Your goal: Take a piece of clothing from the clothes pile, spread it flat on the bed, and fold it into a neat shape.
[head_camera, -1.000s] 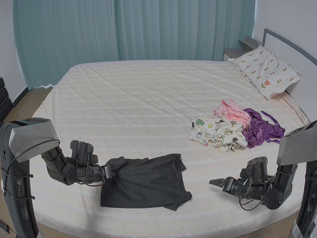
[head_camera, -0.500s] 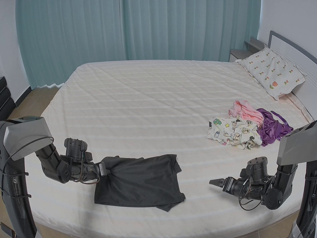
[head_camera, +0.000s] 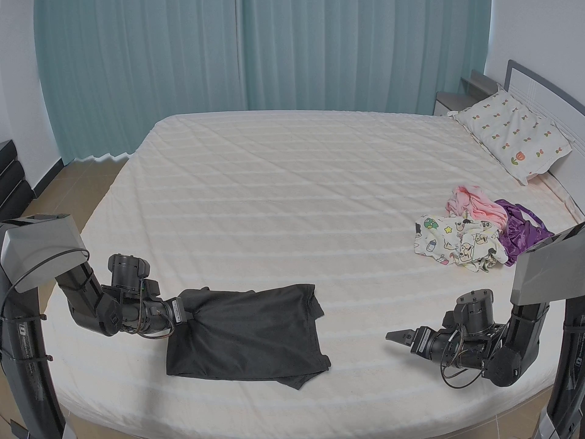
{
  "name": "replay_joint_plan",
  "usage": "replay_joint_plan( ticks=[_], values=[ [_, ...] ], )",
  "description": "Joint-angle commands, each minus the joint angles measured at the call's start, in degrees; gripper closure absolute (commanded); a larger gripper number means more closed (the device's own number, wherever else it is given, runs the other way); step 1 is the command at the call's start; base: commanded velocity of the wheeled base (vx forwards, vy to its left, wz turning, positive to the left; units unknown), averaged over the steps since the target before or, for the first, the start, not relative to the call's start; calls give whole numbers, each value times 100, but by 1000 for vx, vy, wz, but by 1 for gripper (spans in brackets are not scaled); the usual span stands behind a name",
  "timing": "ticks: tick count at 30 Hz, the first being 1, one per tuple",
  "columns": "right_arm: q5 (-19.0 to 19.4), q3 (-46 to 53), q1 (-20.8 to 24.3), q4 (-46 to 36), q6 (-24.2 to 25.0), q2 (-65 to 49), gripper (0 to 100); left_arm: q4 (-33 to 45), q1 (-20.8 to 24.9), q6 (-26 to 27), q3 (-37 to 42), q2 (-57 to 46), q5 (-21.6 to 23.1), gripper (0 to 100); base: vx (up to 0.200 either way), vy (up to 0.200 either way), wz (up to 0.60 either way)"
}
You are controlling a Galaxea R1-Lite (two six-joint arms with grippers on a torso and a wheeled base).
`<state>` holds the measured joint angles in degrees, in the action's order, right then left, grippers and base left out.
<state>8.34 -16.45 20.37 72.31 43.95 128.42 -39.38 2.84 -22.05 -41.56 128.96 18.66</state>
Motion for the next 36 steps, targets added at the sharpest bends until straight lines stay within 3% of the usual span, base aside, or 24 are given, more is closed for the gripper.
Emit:
replay_joint_plan(
  ticks=[1,8,9,13,17,21,23,24,30,36],
  values=[
    [10,1,2,2,0,8,0,-18,-29,-10,69,-12,6,100,0,0,0],
    [10,10,28,-7,0,-1,0,-61,-29,-36,183,-29,58,100,0,0,0],
    [1,19,64,2,0,-10,0,-61,-29,-27,209,-38,58,0,0,0,0],
    [-16,-8,231,11,17,-62,0,-70,-47,-54,350,-117,58,0,0,0,0],
    [-96,-148,521,11,-9,-36,0,-61,-346,-159,403,-240,67,0,0,0,0],
    [-517,-588,960,-156,-70,-36,0,-61,-811,-1003,491,-521,436,0,0,0,0],
    [-553,-632,1013,-191,-79,-27,0,-70,-855,-1108,535,-574,524,0,0,0,0],
    [-640,-948,1382,-648,-167,61,0,-114,-1101,-1372,737,-768,999,0,0,0,0],
    [-790,-2179,2138,-1888,-194,333,0,-747,-1286,-1381,1370,-908,1078,0,0,0,0],
    [-746,-2451,2296,-2204,-237,553,0,-1353,-1286,-1398,1554,-688,1078,0,0,0,0]
  ],
)
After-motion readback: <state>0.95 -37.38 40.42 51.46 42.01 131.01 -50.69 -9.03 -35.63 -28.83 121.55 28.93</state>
